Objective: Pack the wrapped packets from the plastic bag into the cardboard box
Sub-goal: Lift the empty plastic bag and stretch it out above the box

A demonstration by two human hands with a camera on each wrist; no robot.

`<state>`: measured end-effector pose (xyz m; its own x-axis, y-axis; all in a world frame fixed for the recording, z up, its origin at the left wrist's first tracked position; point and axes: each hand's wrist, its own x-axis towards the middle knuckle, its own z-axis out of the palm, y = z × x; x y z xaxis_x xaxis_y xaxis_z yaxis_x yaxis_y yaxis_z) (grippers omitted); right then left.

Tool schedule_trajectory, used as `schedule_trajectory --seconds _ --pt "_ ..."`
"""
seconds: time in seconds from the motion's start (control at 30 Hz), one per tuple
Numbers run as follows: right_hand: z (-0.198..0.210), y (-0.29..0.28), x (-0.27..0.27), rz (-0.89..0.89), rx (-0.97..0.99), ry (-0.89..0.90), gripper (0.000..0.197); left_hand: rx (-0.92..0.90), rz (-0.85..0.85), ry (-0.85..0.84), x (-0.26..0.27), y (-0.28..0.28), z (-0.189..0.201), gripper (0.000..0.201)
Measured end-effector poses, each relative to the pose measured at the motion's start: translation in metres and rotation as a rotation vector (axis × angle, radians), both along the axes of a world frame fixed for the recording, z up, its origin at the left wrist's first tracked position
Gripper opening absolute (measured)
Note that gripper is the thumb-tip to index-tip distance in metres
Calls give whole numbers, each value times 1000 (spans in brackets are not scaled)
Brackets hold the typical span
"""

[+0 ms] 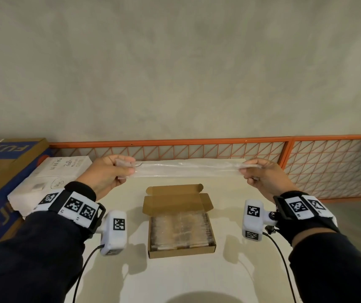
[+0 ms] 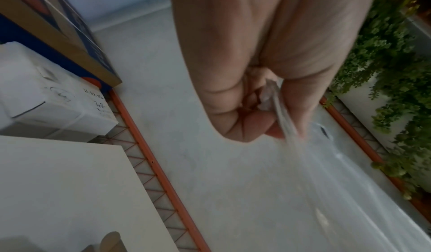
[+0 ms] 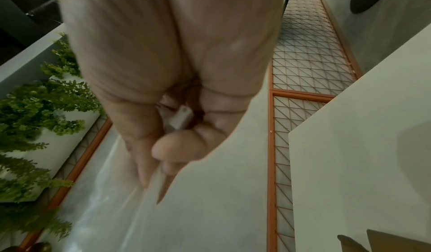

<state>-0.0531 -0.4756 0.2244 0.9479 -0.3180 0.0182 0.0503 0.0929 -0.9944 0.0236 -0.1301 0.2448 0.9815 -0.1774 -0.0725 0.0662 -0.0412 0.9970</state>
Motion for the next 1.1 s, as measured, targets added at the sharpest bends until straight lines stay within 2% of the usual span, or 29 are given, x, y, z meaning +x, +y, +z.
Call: schedule_trajectory --seconds 0.07,0.17,0.23,0.3,0.37,0.5,0.67,0.77,0.87,1.0,1.1 --pt "1 0 -1 -4 29 -14 34 42 22 1 -3 2 1 25" --pt "-2 0 -2 -6 35 -16 58 112 23 9 -7 1 2 32" --pt "-5 1 -5 -8 25 -8 62 195 13 -6 -9 0 1 36" --pt "-7 0 -7 -26 21 1 54 285 -2 -36 -12 0 1 36" --pt "-9 0 -9 -50 4 6 39 338 -13 -69 -14 -1 2 36" --pt "-12 -2 -9 -63 -77 32 31 381 21 -107 -18 -1 2 33" --pt "-20 -5 -12 -50 -173 42 15 309 36 -91 -22 -2 4 20" --pt "-27 -8 -14 -78 -191 52 15 258 0 -73 -24 -7 6 16" --pt "-30 -13 -15 -106 -71 43 24 147 -49 -26 -25 -9 7 22" --pt "-28 -17 -18 -86 74 21 36 147 -33 -9 -27 -9 9 32" --pt "-31 -22 -20 -61 170 18 57 118 -73 38 -27 -9 10 38"
